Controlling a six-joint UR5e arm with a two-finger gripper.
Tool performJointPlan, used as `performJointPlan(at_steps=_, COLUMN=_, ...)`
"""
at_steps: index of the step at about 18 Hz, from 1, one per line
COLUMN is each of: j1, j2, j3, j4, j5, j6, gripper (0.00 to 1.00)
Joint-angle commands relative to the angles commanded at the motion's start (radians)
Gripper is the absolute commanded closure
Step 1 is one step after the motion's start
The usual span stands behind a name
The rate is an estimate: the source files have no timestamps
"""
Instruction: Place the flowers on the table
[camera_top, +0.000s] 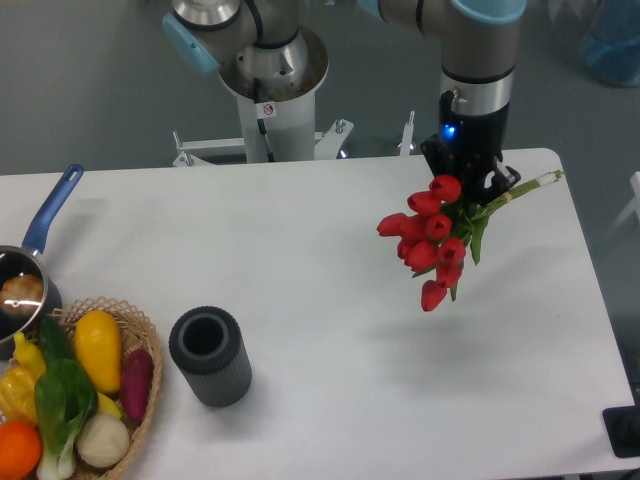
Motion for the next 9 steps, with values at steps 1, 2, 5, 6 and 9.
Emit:
performJointPlan(at_steps=1, j1=0.000, j2=-0.002, j3=-0.002, j4=0.002, j5=0.003, j6=-0.003, gripper=1.00)
performJointPlan(at_steps=2, j1=-0.002, j2=0.000, j3=-0.002, j4=0.002, j5=0.011, j6=-0.006, gripper=1.00)
performJointPlan(at_steps=5, j1=-0.003, j2=-0.003, j3=-0.006, j4=0.000, j5=0.017, j6=-0.009, gripper=1.00)
performJointPlan(at_steps=6, j1=-0.008, j2=-0.008, j3=-0.009, j4=0.000, j5=0.017, j6=-0.011, gripper=1.00)
performJointPlan(at_steps=9, j1=-0.012, j2=-0.005, j3=-0.058, j4=0.005, j5=0.015, j6=-0.017, gripper=0.94)
